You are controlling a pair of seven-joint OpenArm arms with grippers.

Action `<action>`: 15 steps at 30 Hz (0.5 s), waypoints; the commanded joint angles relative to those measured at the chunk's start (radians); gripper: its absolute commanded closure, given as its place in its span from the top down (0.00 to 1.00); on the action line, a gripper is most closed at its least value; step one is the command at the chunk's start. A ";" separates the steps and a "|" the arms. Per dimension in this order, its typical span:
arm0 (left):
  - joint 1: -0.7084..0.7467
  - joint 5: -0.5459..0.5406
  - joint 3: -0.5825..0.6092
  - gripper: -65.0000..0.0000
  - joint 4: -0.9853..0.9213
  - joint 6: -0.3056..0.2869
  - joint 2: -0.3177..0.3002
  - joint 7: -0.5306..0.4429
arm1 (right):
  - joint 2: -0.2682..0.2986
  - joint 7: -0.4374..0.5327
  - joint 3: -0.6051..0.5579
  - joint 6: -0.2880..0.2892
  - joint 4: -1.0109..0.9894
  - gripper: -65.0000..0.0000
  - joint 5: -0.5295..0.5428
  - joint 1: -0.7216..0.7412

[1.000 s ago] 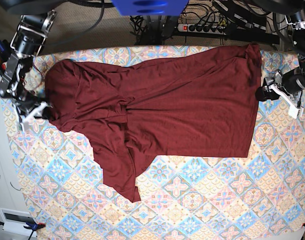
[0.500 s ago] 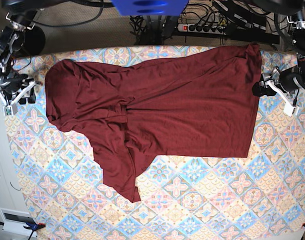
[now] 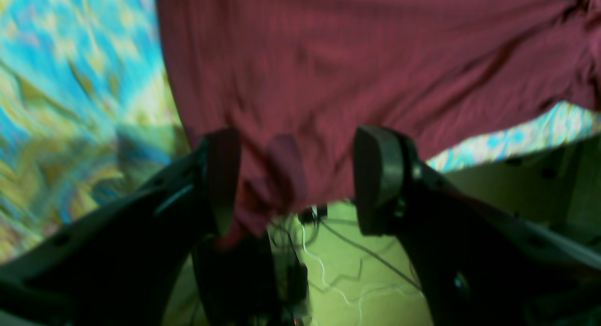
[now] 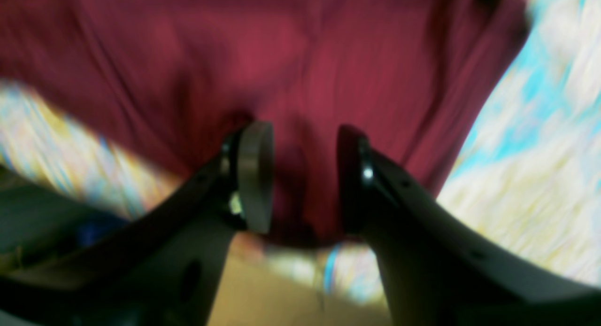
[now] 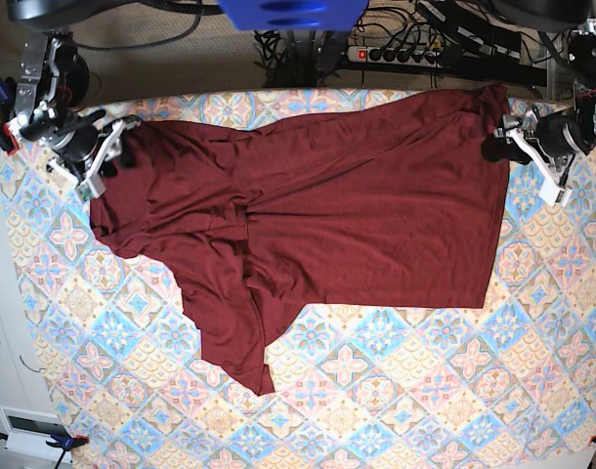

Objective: Layout the t-shirt on the table in an organized manner, then fold the t-shirt properly
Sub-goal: 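Lift the shirt edge with both grippers and pull it taut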

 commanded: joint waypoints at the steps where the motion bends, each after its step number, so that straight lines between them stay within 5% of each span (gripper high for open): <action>1: 0.000 -0.012 -0.009 0.57 0.013 -0.002 -0.018 -0.015 | 0.038 0.033 -0.020 0.004 0.018 0.33 0.016 0.014; 6: 0.032 -0.012 -0.009 0.57 0.013 -0.002 -0.013 -0.015 | 0.097 0.033 -0.121 0.004 0.018 0.33 0.016 0.011; 15: 0.076 0.006 -0.009 0.58 0.013 0.007 -0.007 -0.015 | 0.106 0.007 -0.178 0.004 0.018 0.33 -0.004 0.007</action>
